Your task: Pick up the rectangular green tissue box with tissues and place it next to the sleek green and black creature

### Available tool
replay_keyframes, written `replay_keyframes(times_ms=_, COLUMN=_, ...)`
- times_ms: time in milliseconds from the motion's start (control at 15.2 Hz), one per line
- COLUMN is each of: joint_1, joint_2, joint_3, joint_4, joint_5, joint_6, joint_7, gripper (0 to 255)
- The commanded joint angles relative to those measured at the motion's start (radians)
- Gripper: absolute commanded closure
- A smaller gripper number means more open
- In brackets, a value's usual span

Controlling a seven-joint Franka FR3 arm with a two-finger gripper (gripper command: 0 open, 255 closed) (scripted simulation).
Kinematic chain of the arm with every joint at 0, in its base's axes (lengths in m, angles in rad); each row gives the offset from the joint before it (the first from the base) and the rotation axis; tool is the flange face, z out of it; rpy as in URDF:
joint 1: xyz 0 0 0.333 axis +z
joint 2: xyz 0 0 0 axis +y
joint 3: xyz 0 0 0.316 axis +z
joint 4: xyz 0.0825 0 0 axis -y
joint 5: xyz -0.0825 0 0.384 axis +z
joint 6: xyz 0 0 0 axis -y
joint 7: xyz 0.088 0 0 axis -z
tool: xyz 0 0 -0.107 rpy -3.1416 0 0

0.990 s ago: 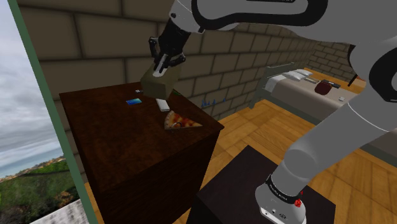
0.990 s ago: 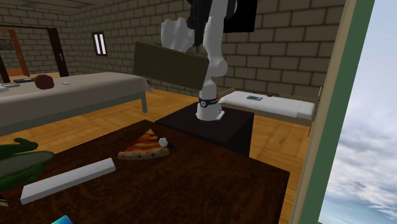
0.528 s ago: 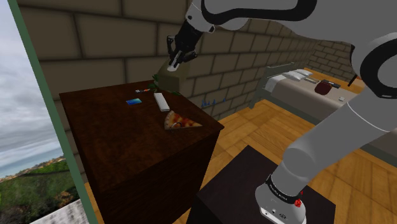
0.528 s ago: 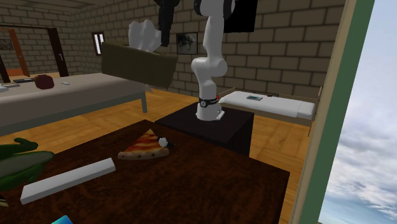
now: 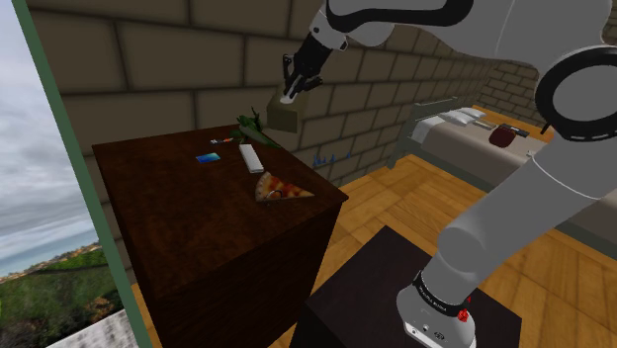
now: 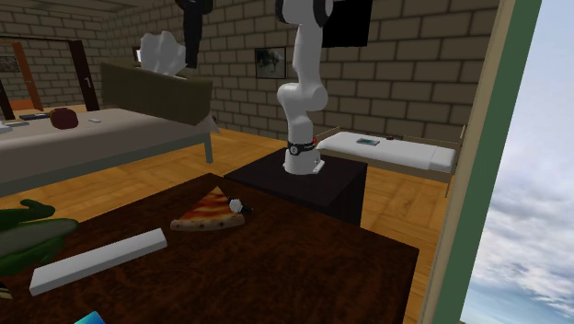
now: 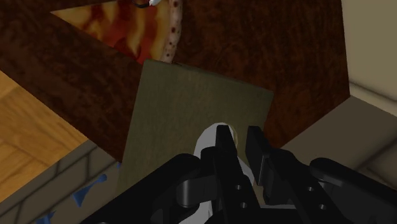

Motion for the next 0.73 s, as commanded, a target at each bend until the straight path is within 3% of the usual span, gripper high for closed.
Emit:
replay_keyframes(times_ms=0, joint_1=-0.019, joint_2=0.026, joint_3=-0.029, joint_4=0.032, joint_5=0.003, joint_6=-0.017, joint_7=-0.048, gripper=255)
replay_keyframes(times_ms=660, joint_1=-0.100, joint_2=0.173, joint_3=-0.127, joint_4=0.191, joint_5=0.018, joint_6=-0.077, joint_7=-0.226, gripper=255)
